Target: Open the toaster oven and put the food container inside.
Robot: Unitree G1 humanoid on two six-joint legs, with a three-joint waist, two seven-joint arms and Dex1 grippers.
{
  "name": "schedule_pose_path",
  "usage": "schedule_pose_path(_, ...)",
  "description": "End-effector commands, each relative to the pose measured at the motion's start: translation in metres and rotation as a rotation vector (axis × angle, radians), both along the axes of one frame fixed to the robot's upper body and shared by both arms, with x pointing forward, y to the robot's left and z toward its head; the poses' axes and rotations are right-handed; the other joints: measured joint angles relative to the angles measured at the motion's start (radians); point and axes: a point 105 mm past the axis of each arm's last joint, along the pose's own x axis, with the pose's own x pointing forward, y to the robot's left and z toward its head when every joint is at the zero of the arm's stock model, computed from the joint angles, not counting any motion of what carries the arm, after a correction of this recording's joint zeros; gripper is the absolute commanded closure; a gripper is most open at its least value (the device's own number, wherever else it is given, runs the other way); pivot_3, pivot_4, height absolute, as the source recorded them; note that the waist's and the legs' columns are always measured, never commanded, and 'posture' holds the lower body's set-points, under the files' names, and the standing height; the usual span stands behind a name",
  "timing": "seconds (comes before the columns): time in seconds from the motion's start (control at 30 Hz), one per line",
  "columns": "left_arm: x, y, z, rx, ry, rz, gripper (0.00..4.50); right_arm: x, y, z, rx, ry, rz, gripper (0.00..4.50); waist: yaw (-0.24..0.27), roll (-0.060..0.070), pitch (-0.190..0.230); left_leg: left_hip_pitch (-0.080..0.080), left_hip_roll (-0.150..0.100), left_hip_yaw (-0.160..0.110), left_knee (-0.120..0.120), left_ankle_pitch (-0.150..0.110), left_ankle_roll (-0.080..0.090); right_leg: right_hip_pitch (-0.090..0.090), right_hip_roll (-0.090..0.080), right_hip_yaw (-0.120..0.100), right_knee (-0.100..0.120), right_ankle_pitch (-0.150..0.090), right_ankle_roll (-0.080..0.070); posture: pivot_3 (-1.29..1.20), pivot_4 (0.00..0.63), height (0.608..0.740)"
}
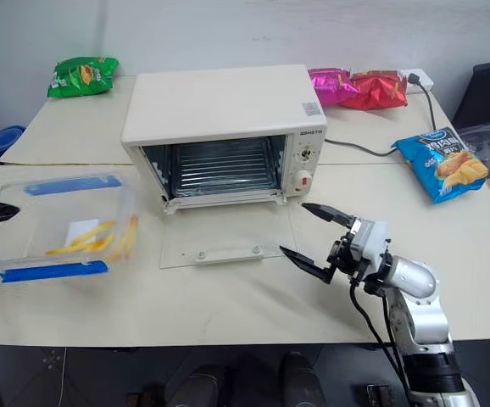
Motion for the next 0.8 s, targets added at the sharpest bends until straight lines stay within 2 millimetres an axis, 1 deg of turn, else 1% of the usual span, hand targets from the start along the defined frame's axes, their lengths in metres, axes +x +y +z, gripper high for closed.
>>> schedule_pose_path(0.03,0.015,-0.057,-0.001,-0.032,-0.040,-0.173,4.16,-0.009,-0.014,0.003,-0.025,-0.026,-0.035,0.00,0.007,0.002,0.001,0.000,0.000,0.001,0.000,0.000,0.000,0.000,0.000,0.000,0.001,0.000,0.000,0.00,0.150,0.740)
schedule_pose_path(0.1,0.026,-0.084,-0.007,-0.065,-0.061,-0.237,4.16,-0.009,-0.017,0.004,-0.024,-0.029,-0.058,0.00,0.013,0.002,0.001,0.000,0.000,0.002,0.002,0.000,0.000,0.000,0.000,0.000,0.001,0.000,0.000,0.00,0.150,0.740)
schedule_pose_path(0.13,0.032,-0.092,-0.011,-0.056,-0.068,-0.229,4.16,-0.009,-0.017,0.005,-0.021,-0.031,-0.064,0.00,0.012,0.002,0.001,0.000,0.000,0.002,0.003,0.000,0.000,0.000,0.000,-0.001,0.002,0.000,0.000,0.00,0.150,0.740)
schedule_pose_path(0.2,0.042,-0.103,-0.020,-0.055,-0.071,-0.210,4.16,-0.011,-0.015,0.006,-0.017,-0.034,-0.068,0.00,0.010,0.001,0.000,0.000,-0.001,0.002,0.004,0.000,0.000,0.000,0.000,-0.001,0.002,0.000,0.000,0.00,0.150,0.740)
schedule_pose_path(0.3,0.059,-0.113,-0.025,-0.099,-0.088,-0.137,4.16,-0.013,-0.010,0.013,-0.005,-0.044,-0.079,0.00,0.008,0.001,0.000,0.000,0.001,0.004,0.003,0.000,0.000,-0.002,0.002,-0.002,0.003,0.000,0.000,0.00,0.150,0.740)
schedule_pose_path(0.43,0.069,-0.130,-0.025,-0.154,-0.094,-0.148,4.16,-0.015,-0.005,0.017,0.000,-0.044,-0.093,0.00,0.021,0.001,0.000,0.001,0.000,0.004,0.005,0.000,0.000,-0.001,0.001,-0.003,0.003,0.000,0.000,0.00,0.150,0.740)
schedule_pose_path(0.5,0.072,-0.143,-0.028,-0.187,-0.085,-0.179,4.16,-0.015,-0.004,0.018,0.004,-0.042,-0.103,0.00,0.033,0.001,0.000,0.000,-0.001,0.004,0.007,0.000,0.000,-0.001,0.001,-0.003,0.001,0.000,0.000,0.00,0.150,0.740)
schedule_pose_path(0.53,0.072,-0.150,-0.030,-0.202,-0.079,-0.200,3.88,-0.015,-0.003,0.019,0.007,-0.043,-0.108,0.00,0.040,0.001,0.000,0.000,-0.001,0.003,0.008,0.000,0.000,-0.001,0.001,-0.003,0.001,0.000,0.000,0.00,0.150,0.740)
schedule_pose_path(0.57,0.073,-0.153,-0.032,-0.210,-0.075,-0.208,3.56,-0.016,-0.002,0.019,0.008,-0.042,-0.110,0.00,0.041,0.001,0.000,0.000,-0.002,0.003,0.009,0.000,0.000,0.000,0.001,-0.002,0.001,0.000,0.000,0.00,0.150,0.740)
schedule_pose_path(0.6,0.072,-0.156,-0.032,-0.211,-0.078,-0.214,3.36,-0.016,-0.001,0.019,0.011,-0.037,-0.113,0.00,0.042,0.001,0.000,0.000,-0.003,0.002,0.010,0.000,0.000,0.000,0.000,-0.002,0.001,0.000,0.000,0.00,0.150,0.740)
schedule_pose_path(0.63,0.072,-0.158,-0.033,-0.227,-0.078,-0.222,3.08,-0.016,-0.001,0.019,0.012,-0.035,-0.115,0.00,0.042,0.000,0.000,0.000,-0.004,0.001,0.010,0.000,0.000,0.001,0.000,-0.002,0.001,0.000,0.000,0.00,0.150,0.740)
schedule_pose_path(0.7,0.073,-0.161,-0.028,-0.284,-0.107,-0.218,2.48,-0.016,-0.001,0.018,0.020,-0.023,-0.124,0.00,0.038,0.000,0.000,-0.001,-0.004,0.001,0.011,0.000,0.000,0.001,0.000,-0.003,0.001,0.000,0.000,0.00,0.150,0.740)
schedule_pose_path(0.8,0.072,-0.162,-0.019,-0.359,-0.150,-0.238,1.70,-0.014,-0.005,0.016,0.028,-0.005,-0.144,0.00,0.035,0.000,0.000,0.000,-0.002,0.001,0.010,0.000,0.000,0.000,0.001,-0.003,0.002,0.000,0.000,0.00,0.150,0.740)
